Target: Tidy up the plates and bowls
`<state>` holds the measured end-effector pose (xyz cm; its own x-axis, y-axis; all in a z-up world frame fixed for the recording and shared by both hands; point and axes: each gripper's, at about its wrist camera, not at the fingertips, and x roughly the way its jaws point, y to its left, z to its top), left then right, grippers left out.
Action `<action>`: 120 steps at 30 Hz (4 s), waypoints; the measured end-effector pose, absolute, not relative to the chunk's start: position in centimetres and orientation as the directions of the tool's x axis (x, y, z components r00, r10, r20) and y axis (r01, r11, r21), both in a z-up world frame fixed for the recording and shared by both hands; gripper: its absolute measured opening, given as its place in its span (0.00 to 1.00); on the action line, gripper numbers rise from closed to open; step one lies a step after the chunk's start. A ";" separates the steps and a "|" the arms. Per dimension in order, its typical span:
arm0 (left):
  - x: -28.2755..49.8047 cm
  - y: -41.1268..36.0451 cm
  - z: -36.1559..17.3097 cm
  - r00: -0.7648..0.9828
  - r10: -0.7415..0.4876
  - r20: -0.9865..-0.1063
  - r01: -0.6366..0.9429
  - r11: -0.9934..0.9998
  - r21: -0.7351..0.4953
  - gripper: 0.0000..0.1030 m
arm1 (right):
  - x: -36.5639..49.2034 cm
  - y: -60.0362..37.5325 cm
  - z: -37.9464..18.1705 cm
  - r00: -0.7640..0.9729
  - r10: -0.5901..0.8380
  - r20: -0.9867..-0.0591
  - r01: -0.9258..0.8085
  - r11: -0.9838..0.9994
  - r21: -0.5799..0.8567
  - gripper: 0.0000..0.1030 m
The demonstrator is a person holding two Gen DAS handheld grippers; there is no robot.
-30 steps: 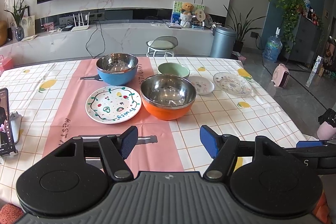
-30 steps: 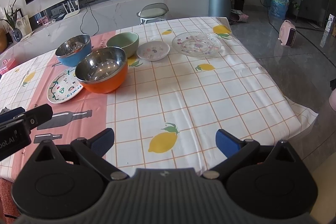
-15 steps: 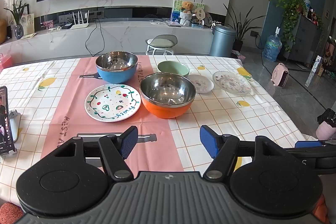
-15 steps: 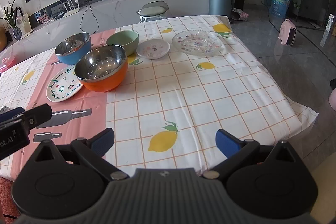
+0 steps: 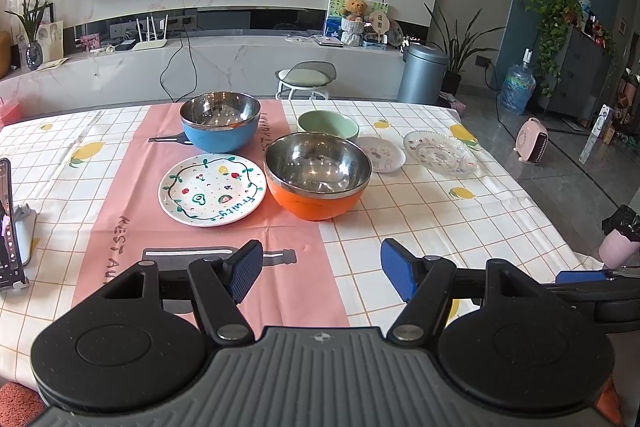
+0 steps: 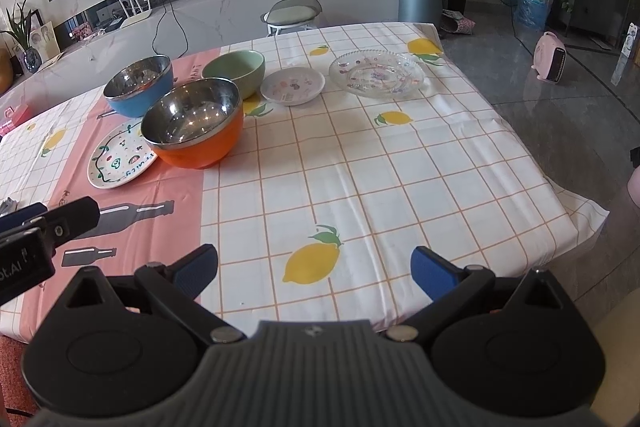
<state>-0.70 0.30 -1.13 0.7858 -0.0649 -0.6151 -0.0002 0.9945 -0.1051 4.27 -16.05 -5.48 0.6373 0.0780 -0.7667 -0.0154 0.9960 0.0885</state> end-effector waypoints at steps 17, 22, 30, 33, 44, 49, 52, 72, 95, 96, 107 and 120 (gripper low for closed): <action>2.6 3.5 -1.4 0.791 -0.107 -0.602 -0.073 0.961 -0.266 0.59 | 7.5 -14.4 -6.0 0.691 0.148 -0.707 -0.053 0.987 0.155 0.97; 4.6 4.3 -2.1 0.784 -0.174 -0.596 -0.064 0.932 -0.357 0.39 | 8.2 -14.1 -5.4 0.768 0.167 -0.619 -0.039 0.976 0.215 0.97; 7.7 5.3 -3.7 0.770 -0.181 -0.612 -0.100 0.913 -0.396 0.36 | 11.3 -13.1 -6.5 0.774 0.134 -0.619 0.018 0.972 0.233 0.97; 8.0 5.9 -4.1 0.810 -0.103 -0.578 -0.137 0.924 -0.357 0.43 | 12.8 -12.6 -6.7 0.767 0.132 -0.628 0.017 0.974 0.226 0.97; 12.0 7.9 -4.8 0.776 -0.149 -0.612 -0.200 0.863 -0.464 0.51 | 18.0 -11.3 -8.4 0.712 0.173 -0.681 0.001 0.969 0.247 0.78; 14.3 7.9 -6.2 0.739 -0.191 -0.646 -0.200 0.854 -0.481 0.46 | 19.5 -10.8 -9.3 0.690 0.192 -0.697 -0.008 0.966 0.259 0.65; 15.1 7.9 -6.9 0.724 -0.205 -0.659 -0.207 0.847 -0.491 0.46 | 20.2 -10.6 -9.8 0.676 0.205 -0.708 -0.011 0.963 0.268 0.61; 15.6 7.8 -7.0 0.678 -0.164 -0.717 -0.236 0.875 -0.423 0.15 | 21.6 -9.0 -10.3 0.636 0.239 -0.734 -0.024 0.956 0.291 0.20; 3.9 10.3 -2.9 0.714 -0.134 -0.688 -0.267 0.856 -0.444 0.15 | 10.2 -8.2 -7.8 0.560 0.356 -0.748 -0.054 0.917 0.396 0.20; 3.6 10.4 -3.0 0.711 -0.131 -0.691 -0.274 0.854 -0.443 0.15 | 9.9 -8.2 -7.9 0.550 0.365 -0.752 -0.051 0.913 0.405 0.20; 2.1 12.5 -4.8 0.687 -0.094 -0.720 -0.332 0.841 -0.427 0.15 | 8.5 -6.0 -8.5 0.508 0.389 -0.769 -0.093 0.912 0.399 0.20; 2.3 12.2 -6.2 0.650 -0.055 -0.758 -0.340 0.871 -0.355 0.15 | 9.0 -5.4 -9.2 0.478 0.387 -0.788 -0.113 0.917 0.382 0.17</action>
